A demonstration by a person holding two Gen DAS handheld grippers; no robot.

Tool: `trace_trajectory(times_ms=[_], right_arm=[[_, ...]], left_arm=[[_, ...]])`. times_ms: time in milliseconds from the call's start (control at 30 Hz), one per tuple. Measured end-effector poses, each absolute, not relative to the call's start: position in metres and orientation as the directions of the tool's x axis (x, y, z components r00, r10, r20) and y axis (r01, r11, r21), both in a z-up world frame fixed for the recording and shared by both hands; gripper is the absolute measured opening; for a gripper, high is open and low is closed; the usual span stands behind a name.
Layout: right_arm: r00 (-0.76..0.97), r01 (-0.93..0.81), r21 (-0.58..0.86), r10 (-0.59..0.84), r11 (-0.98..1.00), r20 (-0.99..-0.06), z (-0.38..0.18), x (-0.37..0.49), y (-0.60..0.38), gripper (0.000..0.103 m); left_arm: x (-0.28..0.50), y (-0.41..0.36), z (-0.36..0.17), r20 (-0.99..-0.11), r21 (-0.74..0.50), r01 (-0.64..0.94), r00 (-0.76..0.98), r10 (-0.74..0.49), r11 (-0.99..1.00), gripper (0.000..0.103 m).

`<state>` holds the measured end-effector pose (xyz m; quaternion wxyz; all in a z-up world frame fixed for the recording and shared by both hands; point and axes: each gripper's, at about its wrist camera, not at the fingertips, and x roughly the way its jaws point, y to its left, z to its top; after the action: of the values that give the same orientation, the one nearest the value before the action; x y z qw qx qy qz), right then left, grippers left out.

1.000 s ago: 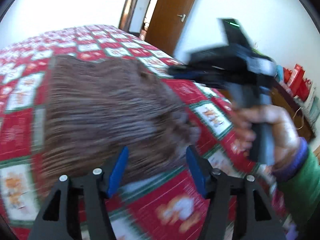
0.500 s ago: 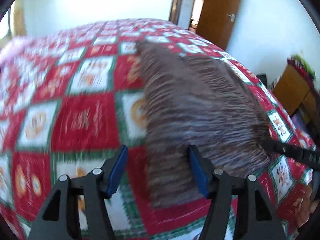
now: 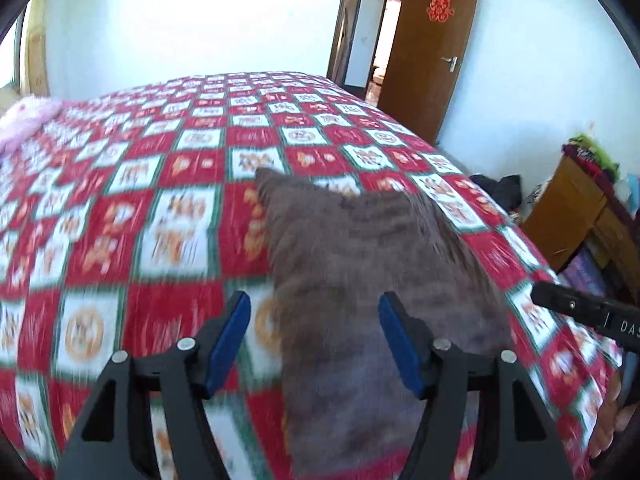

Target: Fold small clothes

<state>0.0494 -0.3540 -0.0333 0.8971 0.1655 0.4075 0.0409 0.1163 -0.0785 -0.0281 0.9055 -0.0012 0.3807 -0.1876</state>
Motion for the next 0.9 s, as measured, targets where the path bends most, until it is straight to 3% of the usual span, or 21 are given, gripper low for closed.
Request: trace_trajectory(times_ms=[133,200,233,300,500,667,833,900], right_arm=[[0.649,0.06,0.28,0.176,0.958,-0.74,-0.055,0.106,-0.347,0.016],[0.583,0.087,0.321,0.212,0.943,-0.784,-0.081,0.125,-0.35,0.015],[0.542,0.102,0.356,0.248,0.929,-0.803,-0.099,0.134,-0.352,0.015],[0.568,0.08,0.378,0.27,0.922,-0.778,-0.1,0.132,-0.354,0.015],[0.607,0.033,0.355,0.264,0.934,-0.75,-0.066,0.141,-0.364,0.015],[0.663,0.037,0.354,0.241,0.935,-0.708,-0.048,0.183,-0.378,0.015],[0.574,0.052,0.299,0.217,0.953,-0.79,-0.09,0.238,-0.368,0.015],[0.608,0.041,0.318,0.229,0.947,-0.76,-0.098,0.239,-0.371,0.015]], left_arm=[[0.156,-0.093,-0.053,-0.742,-0.089,0.242,0.631,-0.227,0.966,0.07],[0.165,-0.081,-0.072,-0.771,-0.141,0.195,0.594,-0.231,0.971,0.072],[0.166,-0.075,-0.081,-0.779,-0.169,0.177,0.578,-0.241,0.97,0.08],[0.163,-0.066,-0.088,-0.759,-0.199,0.169,0.596,-0.261,0.965,0.086],[0.168,-0.062,-0.06,-0.751,-0.242,0.182,0.587,-0.303,0.953,0.083],[0.208,-0.085,-0.033,-0.71,-0.129,0.221,0.66,-0.245,0.967,0.083],[0.261,-0.091,-0.073,-0.801,-0.101,0.15,0.575,-0.17,0.983,0.085],[0.265,-0.08,-0.089,-0.804,-0.152,0.129,0.561,-0.199,0.98,0.095]])
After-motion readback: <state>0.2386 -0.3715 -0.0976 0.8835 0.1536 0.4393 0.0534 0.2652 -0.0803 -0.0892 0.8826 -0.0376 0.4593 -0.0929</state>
